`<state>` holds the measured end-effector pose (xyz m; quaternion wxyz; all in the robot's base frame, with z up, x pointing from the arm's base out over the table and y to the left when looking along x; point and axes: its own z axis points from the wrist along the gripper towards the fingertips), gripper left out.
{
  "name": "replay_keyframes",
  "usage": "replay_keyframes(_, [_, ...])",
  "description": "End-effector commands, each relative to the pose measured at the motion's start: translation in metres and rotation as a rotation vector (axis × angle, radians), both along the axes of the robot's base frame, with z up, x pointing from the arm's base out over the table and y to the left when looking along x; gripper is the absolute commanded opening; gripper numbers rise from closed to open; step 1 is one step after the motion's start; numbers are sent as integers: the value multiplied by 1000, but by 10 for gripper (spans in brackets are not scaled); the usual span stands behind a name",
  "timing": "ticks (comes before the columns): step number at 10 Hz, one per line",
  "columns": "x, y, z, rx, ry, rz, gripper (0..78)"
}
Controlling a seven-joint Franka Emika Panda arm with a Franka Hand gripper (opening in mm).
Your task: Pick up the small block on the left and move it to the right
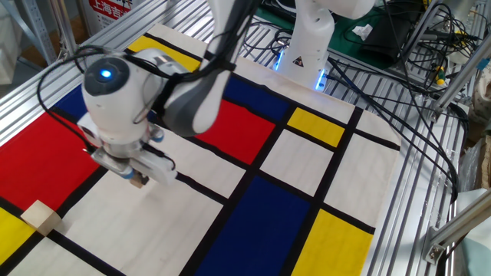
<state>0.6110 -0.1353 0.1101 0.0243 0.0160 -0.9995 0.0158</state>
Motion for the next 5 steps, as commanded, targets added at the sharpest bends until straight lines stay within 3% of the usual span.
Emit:
replay_keyframes(1, [1,29,2,-1,-1,-27,12])
replay_keyframes(5, [-12,62,1,6,-2,-33,12])
